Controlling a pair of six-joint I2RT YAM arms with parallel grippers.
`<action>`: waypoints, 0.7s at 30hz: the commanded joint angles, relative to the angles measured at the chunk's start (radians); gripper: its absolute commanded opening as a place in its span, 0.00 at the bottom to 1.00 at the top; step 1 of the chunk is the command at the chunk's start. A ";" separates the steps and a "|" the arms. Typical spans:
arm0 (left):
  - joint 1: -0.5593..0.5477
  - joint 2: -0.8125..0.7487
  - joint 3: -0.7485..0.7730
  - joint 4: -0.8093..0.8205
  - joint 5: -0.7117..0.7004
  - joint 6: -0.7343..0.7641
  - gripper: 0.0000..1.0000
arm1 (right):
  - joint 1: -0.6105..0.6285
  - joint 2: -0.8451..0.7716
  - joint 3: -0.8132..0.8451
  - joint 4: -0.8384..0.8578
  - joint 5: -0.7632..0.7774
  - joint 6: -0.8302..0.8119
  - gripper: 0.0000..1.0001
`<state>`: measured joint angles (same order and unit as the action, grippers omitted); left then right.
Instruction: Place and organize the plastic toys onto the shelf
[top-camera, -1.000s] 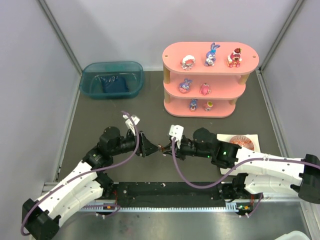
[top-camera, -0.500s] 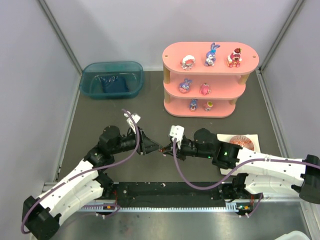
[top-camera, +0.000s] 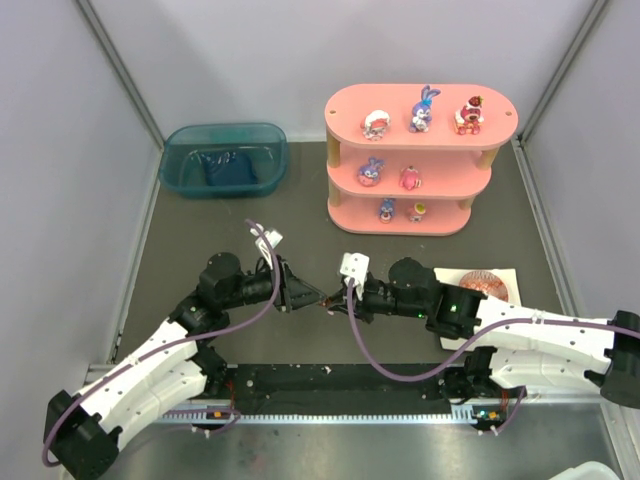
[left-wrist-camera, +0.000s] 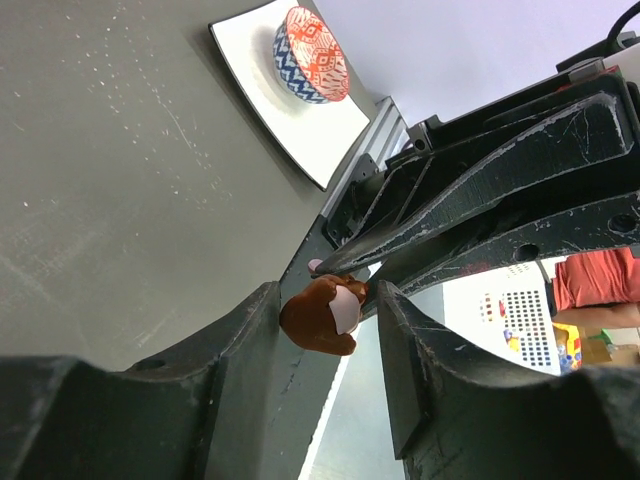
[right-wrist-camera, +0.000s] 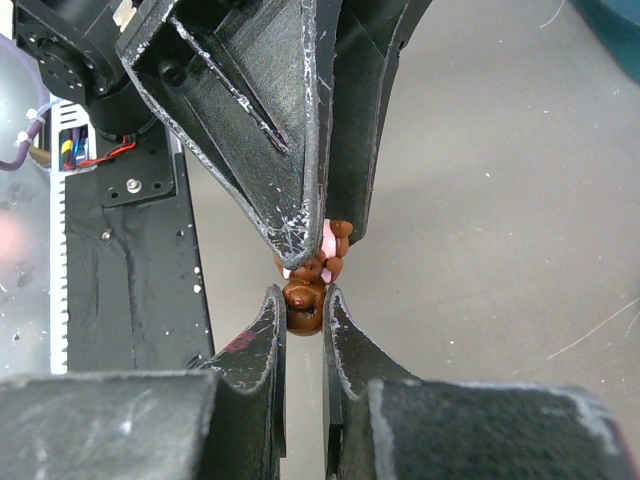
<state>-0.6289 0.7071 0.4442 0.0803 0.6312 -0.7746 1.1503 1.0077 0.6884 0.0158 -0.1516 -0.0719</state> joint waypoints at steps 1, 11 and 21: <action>-0.023 -0.003 -0.004 0.065 0.074 -0.012 0.49 | 0.012 -0.027 0.014 0.058 0.021 -0.020 0.00; -0.041 0.025 -0.001 0.082 0.091 -0.015 0.37 | 0.012 -0.032 0.011 0.050 0.029 -0.029 0.00; -0.051 0.009 -0.013 0.088 0.090 -0.015 0.00 | 0.012 -0.061 0.005 0.041 0.053 -0.026 0.30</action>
<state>-0.6579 0.7338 0.4427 0.1059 0.6468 -0.7769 1.1564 0.9813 0.6872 -0.0109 -0.1532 -0.0868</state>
